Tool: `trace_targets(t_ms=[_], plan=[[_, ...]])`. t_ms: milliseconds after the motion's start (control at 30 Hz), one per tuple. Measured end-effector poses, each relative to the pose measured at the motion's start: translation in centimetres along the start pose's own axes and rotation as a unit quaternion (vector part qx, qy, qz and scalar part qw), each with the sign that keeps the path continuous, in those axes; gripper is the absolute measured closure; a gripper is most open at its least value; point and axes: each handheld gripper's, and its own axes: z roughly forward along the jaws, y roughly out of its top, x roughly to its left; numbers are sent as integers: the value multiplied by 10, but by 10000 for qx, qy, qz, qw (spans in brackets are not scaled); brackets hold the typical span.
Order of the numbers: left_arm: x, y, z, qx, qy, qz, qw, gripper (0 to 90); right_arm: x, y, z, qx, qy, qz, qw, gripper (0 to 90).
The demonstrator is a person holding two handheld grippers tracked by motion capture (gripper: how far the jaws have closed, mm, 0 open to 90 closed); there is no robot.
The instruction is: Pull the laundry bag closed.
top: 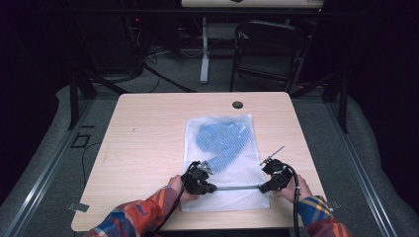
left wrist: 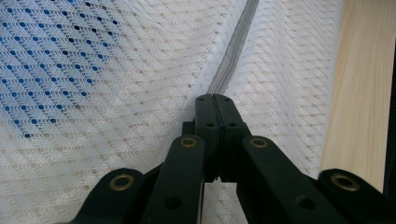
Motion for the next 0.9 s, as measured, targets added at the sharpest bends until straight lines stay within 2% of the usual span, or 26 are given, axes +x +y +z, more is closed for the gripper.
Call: trace_targets(t_ms=[67,100,300,333,533,567,633,733,833,900], plan=[[1,-1,0,-38,-37,-59,10000,897,-1,0,-1,65,-19,-106,9999,868],[2,-1,0,-41,-57,-80,9999,897,0,-1,0,-26,-10,-28,10000,867],[0,-1,0,-38,-2,-88,10000,893,0,-2,-1,37,-55,-77,9999,862],[0,-1,0,-39,3,-88,10000,891,1,-4,0,-94,-43,15,9999,862],[-2,0,-1,12,68,4,10000,865,1,-5,0,-103,-27,-23,9999,858],[-3,0,0,12,61,12,10000,854,3,-7,2,-297,-14,124,9995,857],[-5,2,0,47,136,106,9998,832,3,-7,0,-155,-71,-5,9999,857],[-4,2,0,25,129,98,9999,821,4,-7,0,-163,-96,-46,9998,857],[-5,1,0,-16,130,108,9999,804,3,-8,1,-235,25,-10,9997,846],[-6,1,0,-16,151,119,9998,801,3,-8,1,-229,19,-27,9997,848]])
